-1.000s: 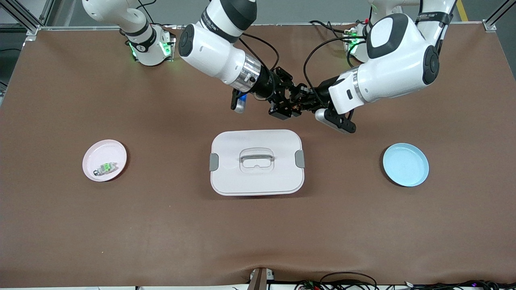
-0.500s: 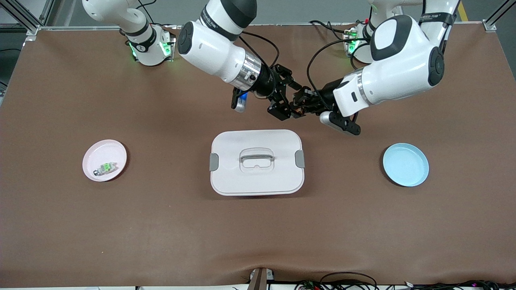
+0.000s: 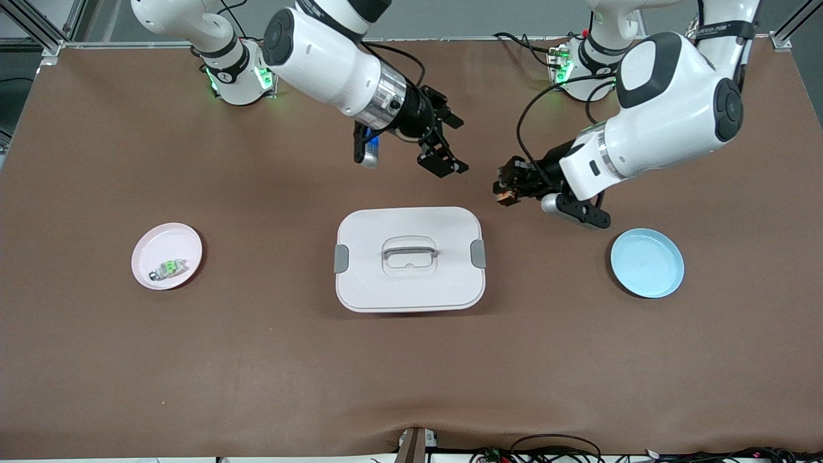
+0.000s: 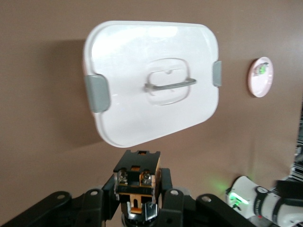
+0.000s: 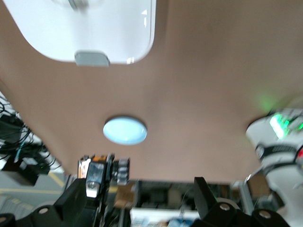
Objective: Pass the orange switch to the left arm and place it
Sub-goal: 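Carry the switch with the left gripper while the right gripper withdraws, then lower the switch onto the blue plate and open the left gripper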
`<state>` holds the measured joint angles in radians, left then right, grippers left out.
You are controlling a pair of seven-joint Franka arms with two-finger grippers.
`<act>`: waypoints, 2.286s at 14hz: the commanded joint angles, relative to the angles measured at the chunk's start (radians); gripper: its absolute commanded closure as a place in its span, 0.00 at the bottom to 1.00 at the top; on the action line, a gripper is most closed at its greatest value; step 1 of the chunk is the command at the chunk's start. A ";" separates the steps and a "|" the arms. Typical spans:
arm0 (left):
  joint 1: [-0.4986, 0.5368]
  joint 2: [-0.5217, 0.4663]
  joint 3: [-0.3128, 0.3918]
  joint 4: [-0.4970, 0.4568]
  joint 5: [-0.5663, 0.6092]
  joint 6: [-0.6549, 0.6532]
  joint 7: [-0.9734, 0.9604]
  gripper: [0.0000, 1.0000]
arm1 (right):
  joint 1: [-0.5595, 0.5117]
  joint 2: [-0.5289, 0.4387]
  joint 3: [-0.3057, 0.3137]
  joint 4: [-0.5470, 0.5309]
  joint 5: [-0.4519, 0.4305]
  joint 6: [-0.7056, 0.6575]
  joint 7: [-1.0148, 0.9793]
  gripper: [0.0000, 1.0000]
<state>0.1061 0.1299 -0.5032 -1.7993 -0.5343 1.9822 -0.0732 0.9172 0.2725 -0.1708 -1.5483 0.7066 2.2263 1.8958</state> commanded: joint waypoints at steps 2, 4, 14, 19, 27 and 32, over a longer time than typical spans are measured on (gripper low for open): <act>0.081 -0.010 -0.005 0.029 0.118 -0.072 0.007 1.00 | -0.008 -0.062 -0.024 0.042 -0.207 -0.199 -0.006 0.00; 0.136 -0.010 -0.005 0.044 0.186 -0.111 0.010 1.00 | -0.008 -0.075 -0.021 0.076 -0.352 -0.351 -0.113 0.00; 0.375 0.025 -0.005 -0.040 0.528 -0.134 0.470 1.00 | -0.050 -0.174 -0.084 0.114 -0.562 -0.766 -0.729 0.00; 0.471 0.089 -0.005 -0.081 0.608 -0.048 0.797 1.00 | -0.064 -0.236 -0.196 0.109 -0.617 -0.853 -1.031 0.00; 0.500 0.287 -0.005 -0.081 0.669 0.147 1.170 1.00 | -0.107 -0.289 -0.371 0.085 -0.684 -0.912 -1.453 0.00; 0.481 0.379 -0.015 -0.083 0.852 0.220 1.182 1.00 | -0.205 -0.288 -0.371 0.057 -0.684 -0.896 -1.589 0.00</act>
<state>0.5916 0.4771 -0.5066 -1.8875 0.2671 2.1764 1.0840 0.7380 0.0078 -0.5522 -1.4582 0.0387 1.3162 0.3497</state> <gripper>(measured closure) 0.639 0.000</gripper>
